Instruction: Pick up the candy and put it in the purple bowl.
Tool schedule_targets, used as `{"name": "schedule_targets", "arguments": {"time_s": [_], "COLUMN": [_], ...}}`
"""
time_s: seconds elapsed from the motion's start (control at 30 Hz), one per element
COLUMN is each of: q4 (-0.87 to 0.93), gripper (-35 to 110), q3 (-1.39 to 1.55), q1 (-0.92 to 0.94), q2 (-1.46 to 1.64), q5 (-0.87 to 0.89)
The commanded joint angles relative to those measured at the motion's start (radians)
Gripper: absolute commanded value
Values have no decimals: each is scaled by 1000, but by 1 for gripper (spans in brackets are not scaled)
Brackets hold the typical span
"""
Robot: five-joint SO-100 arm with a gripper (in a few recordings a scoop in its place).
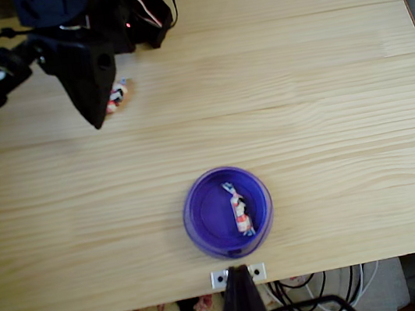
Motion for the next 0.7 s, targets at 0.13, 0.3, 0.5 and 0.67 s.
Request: {"name": "schedule_targets", "arguments": {"time_s": [0.13, 0.3, 0.5, 0.67], "q4": [49, 193, 321, 433], "gripper": [-1, 0, 0, 0], "q3": [-348, -683, -810, -864], "q1": [-52, -61, -75, -40], "q2": [-172, -650, -830, -943], "q5": [109, 275, 362, 390]}}
